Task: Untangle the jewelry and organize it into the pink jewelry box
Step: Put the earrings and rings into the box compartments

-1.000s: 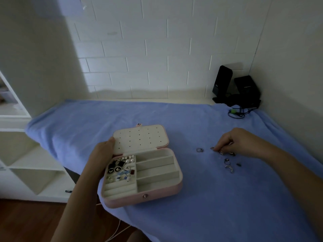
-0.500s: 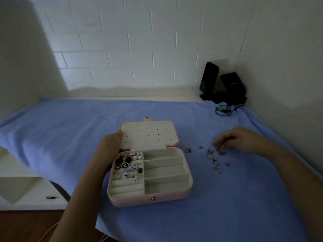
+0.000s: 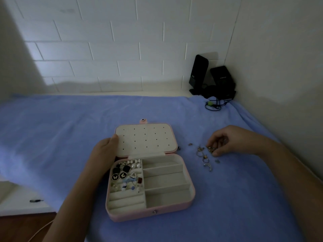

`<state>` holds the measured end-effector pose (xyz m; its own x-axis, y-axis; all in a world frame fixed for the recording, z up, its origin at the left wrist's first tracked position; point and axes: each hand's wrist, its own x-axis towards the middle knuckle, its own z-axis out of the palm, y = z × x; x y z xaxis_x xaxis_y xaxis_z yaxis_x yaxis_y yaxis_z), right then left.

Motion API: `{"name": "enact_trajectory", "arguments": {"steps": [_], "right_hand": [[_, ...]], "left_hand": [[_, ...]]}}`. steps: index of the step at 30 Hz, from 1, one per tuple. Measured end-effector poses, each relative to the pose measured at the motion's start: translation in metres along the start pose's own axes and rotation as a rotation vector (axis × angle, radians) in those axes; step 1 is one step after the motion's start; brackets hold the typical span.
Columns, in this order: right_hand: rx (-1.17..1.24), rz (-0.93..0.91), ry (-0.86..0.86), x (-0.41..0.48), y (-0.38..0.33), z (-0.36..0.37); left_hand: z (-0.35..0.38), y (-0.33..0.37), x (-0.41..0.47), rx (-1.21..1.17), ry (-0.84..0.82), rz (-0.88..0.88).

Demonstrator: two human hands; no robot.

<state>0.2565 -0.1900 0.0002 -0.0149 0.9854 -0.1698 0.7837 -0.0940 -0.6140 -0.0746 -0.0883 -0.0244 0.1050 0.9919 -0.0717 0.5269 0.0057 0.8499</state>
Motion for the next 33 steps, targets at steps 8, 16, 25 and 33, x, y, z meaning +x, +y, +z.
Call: {"name": "enact_trajectory", "arguments": {"steps": [8, 16, 25, 33], "right_hand": [[-0.14, -0.058, 0.095, 0.0, -0.002, 0.002], [-0.105, -0.055, -0.003, -0.004, -0.009, 0.003], [-0.092, -0.038, -0.005, -0.003, -0.012, 0.005], [0.005, -0.015, 0.0, -0.003, -0.007, 0.004]], "left_hand": [[0.0, -0.002, -0.001, -0.034, -0.019, -0.013], [0.002, -0.008, -0.003, 0.302, 0.222, 0.168], [-0.005, 0.004, -0.01, 0.314, 0.275, 0.389], [0.003, 0.054, -0.031, 0.206, -0.094, 0.652]]}}
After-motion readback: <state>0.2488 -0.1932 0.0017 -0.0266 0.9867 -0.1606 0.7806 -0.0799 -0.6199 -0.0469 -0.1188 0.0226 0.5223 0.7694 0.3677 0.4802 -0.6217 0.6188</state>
